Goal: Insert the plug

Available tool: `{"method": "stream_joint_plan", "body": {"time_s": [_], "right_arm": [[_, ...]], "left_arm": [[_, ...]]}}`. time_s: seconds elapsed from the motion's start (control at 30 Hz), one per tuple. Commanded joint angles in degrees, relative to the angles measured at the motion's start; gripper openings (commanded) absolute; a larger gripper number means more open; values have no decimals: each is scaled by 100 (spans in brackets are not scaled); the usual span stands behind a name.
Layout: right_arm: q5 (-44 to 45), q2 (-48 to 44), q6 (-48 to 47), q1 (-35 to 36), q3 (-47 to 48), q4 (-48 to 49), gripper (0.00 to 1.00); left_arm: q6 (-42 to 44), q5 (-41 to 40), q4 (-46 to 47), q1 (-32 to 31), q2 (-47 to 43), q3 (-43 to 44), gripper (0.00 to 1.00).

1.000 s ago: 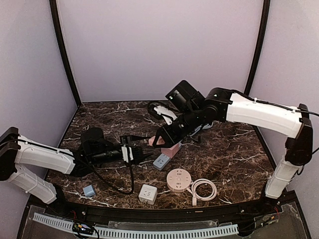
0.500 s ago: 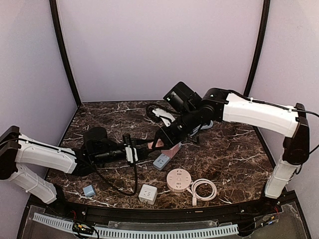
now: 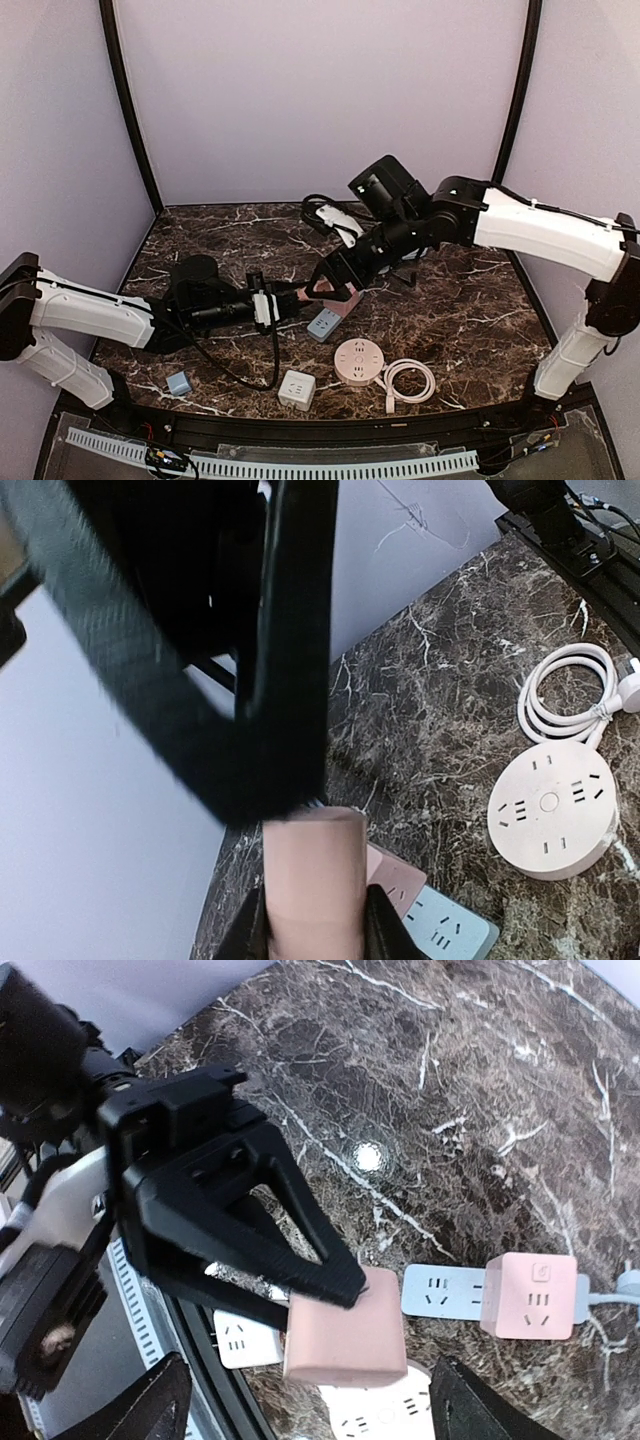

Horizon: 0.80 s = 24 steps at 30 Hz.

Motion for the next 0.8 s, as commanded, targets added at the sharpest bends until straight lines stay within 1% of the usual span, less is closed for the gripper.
{"method": "stream_joint_plan", "body": {"time_s": [0.0,0.07,0.13,0.27,0.4,0.5,0.6,0.7,0.77], "right_arm": [[247,-924,-906,31,-816,1055,83],[215,-1277,-1315,41,-1316,1585,84],[185,-1486,-1730,88,-1590,1817,84],[837,-1549,-2557,369,-1803,1967,81],[1340,-1369,-3360,749,-1807,1943,76],[1367,-1302,-3750,851,-1702,1931,74],[1363,-1247,-3980,890,-1557,1924,70],[1367,-1088,-4059,917,-1324,1723,62],[1492,-958,-4069,932,-1203,1608,59]], "left_arm": [[-515,106,-197,-12,-189,46,1],[-668,179,-207,-14,-214,22,1],[-823,199,-297,-15,-252,33,1],[-1126,444,-479,13,-397,34,1],[-1460,926,-591,83,-553,9,1],[-1723,1369,-691,184,-677,5,1],[-1889,1683,-785,268,-807,-39,1],[-1986,1982,-847,368,-909,-101,1],[-2131,2156,-756,473,-959,-130,1]]}}
